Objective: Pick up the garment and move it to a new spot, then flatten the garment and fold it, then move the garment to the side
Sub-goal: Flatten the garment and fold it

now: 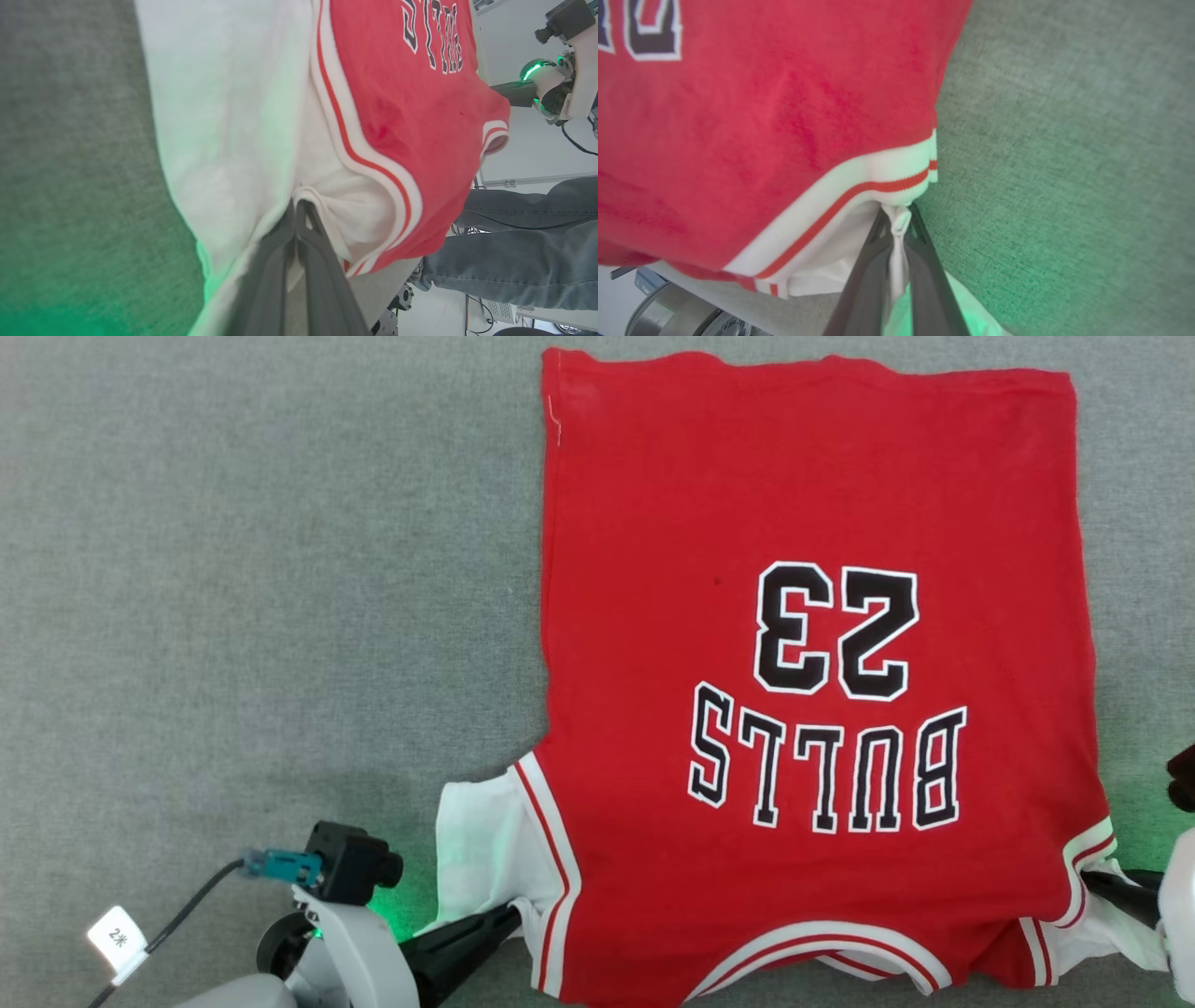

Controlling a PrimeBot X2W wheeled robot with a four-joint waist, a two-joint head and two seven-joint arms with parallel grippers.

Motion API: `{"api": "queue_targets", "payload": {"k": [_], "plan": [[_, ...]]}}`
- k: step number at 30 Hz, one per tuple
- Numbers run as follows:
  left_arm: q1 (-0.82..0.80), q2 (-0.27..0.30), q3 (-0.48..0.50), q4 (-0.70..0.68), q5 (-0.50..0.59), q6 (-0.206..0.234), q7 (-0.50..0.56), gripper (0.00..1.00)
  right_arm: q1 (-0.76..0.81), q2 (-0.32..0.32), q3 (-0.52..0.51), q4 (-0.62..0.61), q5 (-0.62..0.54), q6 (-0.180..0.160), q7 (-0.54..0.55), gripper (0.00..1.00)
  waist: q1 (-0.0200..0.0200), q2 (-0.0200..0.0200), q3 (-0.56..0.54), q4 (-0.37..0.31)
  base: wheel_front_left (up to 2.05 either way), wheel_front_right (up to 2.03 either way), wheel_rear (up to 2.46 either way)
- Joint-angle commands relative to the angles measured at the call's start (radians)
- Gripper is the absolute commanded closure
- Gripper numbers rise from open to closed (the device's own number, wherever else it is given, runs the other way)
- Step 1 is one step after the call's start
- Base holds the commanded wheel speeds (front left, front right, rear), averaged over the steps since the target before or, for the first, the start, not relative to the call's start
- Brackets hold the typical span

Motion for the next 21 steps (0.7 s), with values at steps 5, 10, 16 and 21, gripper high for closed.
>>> {"api": "queue_targets", "payload": {"k": [5, 10, 16, 21], "plan": [[-0.003, -0.052, -0.014, 0.108, -0.002, 0.0, 0.005, 1.0, -0.06, 0.054, 0.08, 0.071, -0.023, -0.003, -0.104, 0.65, 0.0, 0.0, -0.001, -0.01, 0.0, 0.0, 0.0], [0.019, -0.058, -0.016, 0.125, -0.01, -0.01, -0.004, 1.0, -0.077, 0.048, 0.056, 0.064, 0.018, -0.003, -0.172, 0.0, 0.0, 0.0, -0.014, -0.028, 0.0, 0.0, 0.0], [0.037, -0.044, -0.018, 0.094, -0.001, 0.005, -0.017, 1.0, -0.06, -0.038, -0.059, -0.055, 0.073, -0.001, -0.179, 0.0, 0.0, 0.0, -0.023, -0.039, 0.0, 0.0, 0.0], [0.012, -0.03, -0.015, 0.045, 0.027, 0.023, -0.015, 1.0, -0.12, -0.101, -0.202, -0.134, 0.119, -0.001, -0.106, 0.0, 0.0, 0.0, -0.002, -0.017, 0.0, 0.0, 0.0]]}}
